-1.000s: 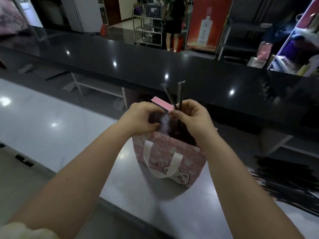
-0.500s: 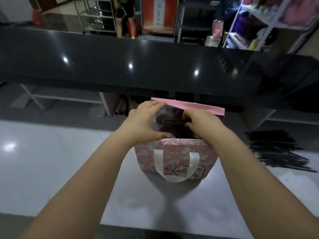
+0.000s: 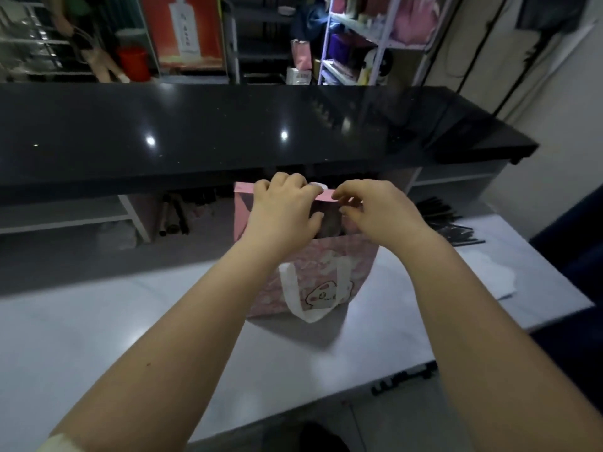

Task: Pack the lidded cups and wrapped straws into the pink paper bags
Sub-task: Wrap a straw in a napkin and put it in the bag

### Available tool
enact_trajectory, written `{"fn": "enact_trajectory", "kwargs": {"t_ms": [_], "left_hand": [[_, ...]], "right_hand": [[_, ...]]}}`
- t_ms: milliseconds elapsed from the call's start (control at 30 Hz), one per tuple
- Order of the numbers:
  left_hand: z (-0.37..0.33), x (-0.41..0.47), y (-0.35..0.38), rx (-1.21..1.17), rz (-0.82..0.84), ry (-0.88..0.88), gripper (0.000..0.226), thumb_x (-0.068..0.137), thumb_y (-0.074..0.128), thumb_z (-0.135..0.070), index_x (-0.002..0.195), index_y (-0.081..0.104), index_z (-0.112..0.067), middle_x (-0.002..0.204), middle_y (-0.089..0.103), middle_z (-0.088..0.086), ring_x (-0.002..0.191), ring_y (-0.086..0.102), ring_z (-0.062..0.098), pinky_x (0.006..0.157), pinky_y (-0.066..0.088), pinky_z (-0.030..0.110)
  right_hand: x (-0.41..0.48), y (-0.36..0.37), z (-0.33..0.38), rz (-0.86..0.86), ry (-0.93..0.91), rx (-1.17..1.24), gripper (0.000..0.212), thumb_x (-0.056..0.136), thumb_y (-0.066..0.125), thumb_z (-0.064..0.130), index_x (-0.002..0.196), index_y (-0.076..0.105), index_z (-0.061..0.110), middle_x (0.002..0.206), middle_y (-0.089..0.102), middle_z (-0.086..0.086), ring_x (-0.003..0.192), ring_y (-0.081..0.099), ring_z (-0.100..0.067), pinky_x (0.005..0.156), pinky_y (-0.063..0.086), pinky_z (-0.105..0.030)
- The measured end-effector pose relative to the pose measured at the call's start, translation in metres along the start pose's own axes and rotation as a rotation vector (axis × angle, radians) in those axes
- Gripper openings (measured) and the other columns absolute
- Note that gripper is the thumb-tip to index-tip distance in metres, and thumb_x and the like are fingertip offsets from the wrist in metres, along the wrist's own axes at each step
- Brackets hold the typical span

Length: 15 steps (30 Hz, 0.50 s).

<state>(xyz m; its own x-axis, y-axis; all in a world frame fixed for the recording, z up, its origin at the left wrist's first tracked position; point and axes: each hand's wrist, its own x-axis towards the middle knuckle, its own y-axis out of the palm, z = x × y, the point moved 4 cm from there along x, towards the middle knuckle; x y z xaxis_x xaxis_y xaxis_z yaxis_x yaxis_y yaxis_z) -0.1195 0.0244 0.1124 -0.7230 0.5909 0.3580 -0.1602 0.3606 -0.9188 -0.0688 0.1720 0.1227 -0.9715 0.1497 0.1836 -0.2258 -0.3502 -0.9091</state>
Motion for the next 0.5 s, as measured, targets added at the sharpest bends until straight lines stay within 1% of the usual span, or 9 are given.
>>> {"fn": "enact_trajectory", "kwargs": {"t_ms": [133,267,333,400,500], "left_hand": [[-0.045,0.015,0.005,-0.031,-0.011,0.085,0.043,0.092,0.052,-0.040,0.133,0.053,-0.029,0.126,0.055,-0.001,0.120,0.043,0.024,0.096,0.031,0.042],[-0.096,0.034,0.015,-0.049,-0.004,0.158,0.042,0.091,0.053,-0.041,0.131,0.055,-0.028,0.122,0.057,0.000,0.118,0.045,0.026,0.095,0.033,0.044],[-0.124,0.041,0.027,-0.068,0.014,0.196,0.040,0.091,0.053,-0.041,0.129,0.056,-0.027,0.120,0.057,0.001,0.116,0.046,0.027,0.094,0.033,0.043],[-0.154,0.045,0.044,-0.083,0.047,0.235,0.039,0.091,0.053,-0.041,0.128,0.056,-0.027,0.120,0.057,0.001,0.116,0.046,0.027,0.093,0.033,0.042],[-0.196,0.052,0.080,-0.100,0.121,0.266,0.038,0.090,0.052,-0.039,0.127,0.056,-0.027,0.119,0.057,0.001,0.116,0.047,0.027,0.093,0.033,0.042]], "right_hand": [[-0.032,-0.031,-0.033,-0.095,0.068,-0.064,0.023,0.090,0.061,0.018,0.109,0.067,0.028,0.102,0.065,0.008,0.090,0.056,-0.011,0.079,0.052,-0.036],[-0.066,-0.062,-0.079,-0.174,0.150,-0.077,0.022,0.088,0.064,0.017,0.108,0.067,0.027,0.103,0.067,0.009,0.101,0.055,-0.013,0.082,0.050,-0.035],[-0.083,-0.073,-0.108,-0.202,0.207,-0.060,0.022,0.087,0.065,0.016,0.106,0.068,0.027,0.104,0.067,0.009,0.103,0.055,-0.014,0.082,0.050,-0.036],[-0.099,-0.080,-0.140,-0.233,0.274,-0.033,0.023,0.087,0.065,0.016,0.106,0.068,0.029,0.103,0.066,0.011,0.100,0.056,-0.013,0.080,0.049,-0.034],[-0.123,-0.083,-0.195,-0.267,0.371,0.008,0.022,0.088,0.064,0.019,0.104,0.068,0.032,0.101,0.063,0.013,0.091,0.055,-0.008,0.071,0.042,-0.027]]}}
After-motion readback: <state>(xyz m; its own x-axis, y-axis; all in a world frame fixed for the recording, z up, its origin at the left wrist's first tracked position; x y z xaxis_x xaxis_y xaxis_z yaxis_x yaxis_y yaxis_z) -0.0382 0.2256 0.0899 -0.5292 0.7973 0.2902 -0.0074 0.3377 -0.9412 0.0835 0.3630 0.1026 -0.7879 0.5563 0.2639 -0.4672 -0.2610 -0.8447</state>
